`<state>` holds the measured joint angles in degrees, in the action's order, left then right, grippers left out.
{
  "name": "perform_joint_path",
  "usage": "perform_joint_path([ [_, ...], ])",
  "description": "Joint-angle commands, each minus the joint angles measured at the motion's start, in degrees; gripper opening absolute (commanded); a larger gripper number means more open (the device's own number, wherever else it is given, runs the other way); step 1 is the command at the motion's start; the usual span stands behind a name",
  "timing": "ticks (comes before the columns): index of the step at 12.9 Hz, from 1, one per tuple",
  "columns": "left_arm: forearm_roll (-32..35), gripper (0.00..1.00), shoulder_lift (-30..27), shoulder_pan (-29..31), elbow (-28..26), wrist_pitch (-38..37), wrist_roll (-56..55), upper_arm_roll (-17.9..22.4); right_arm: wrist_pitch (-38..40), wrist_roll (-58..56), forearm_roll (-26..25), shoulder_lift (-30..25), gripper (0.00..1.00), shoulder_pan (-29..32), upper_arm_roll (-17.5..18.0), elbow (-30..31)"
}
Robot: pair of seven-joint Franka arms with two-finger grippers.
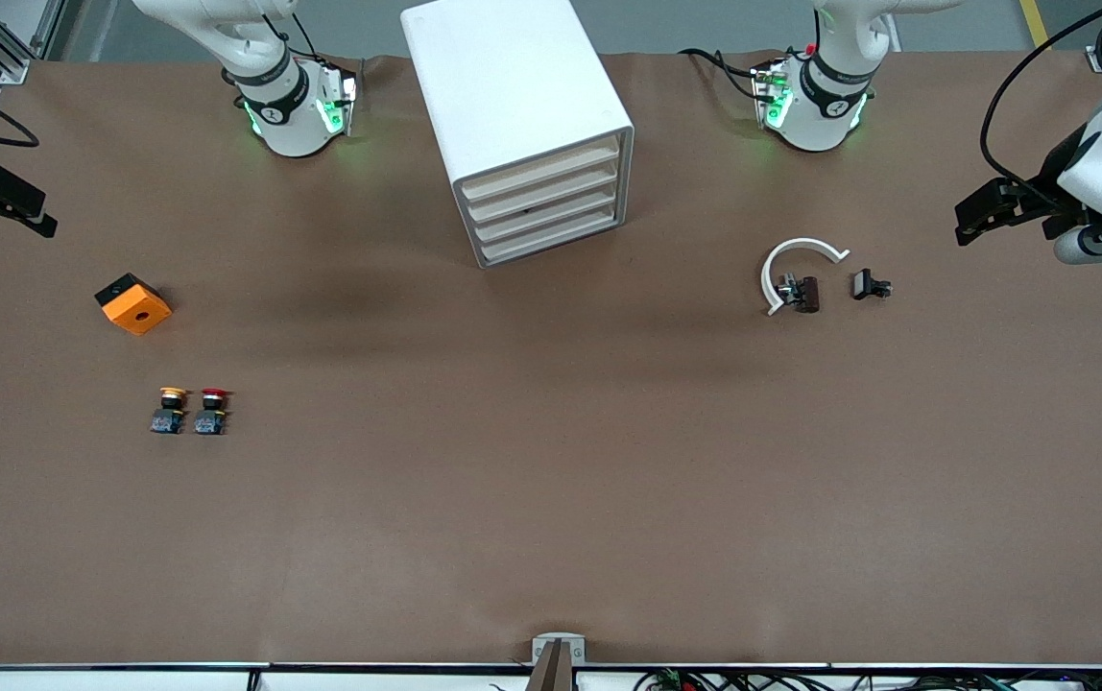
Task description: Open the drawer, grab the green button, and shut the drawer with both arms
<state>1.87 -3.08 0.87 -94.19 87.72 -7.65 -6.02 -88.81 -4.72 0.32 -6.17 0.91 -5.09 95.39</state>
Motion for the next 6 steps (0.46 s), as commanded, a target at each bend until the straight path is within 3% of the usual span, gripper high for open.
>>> perform_joint_path([
  [1,-0.2,1.0,0.1,0.8,0.5,0.3,1.5,-0.4,-0.8,-0.3,-0.5,-1.8,1.0,0.3,0.0,1.7],
  [4,-1.1,1.0,1.1,0.8,0.6,0.4,0.7,-0.4,-1.8,-0.5,0.5,-2.6,1.0,4.0,-0.4,5.1],
  [6,-2.0,1.0,6.6,0.4,2.8,0.4,0.9,-0.4,-2.5,-1.0,0.6,-3.8,1.0,2.8,0.3,5.5],
])
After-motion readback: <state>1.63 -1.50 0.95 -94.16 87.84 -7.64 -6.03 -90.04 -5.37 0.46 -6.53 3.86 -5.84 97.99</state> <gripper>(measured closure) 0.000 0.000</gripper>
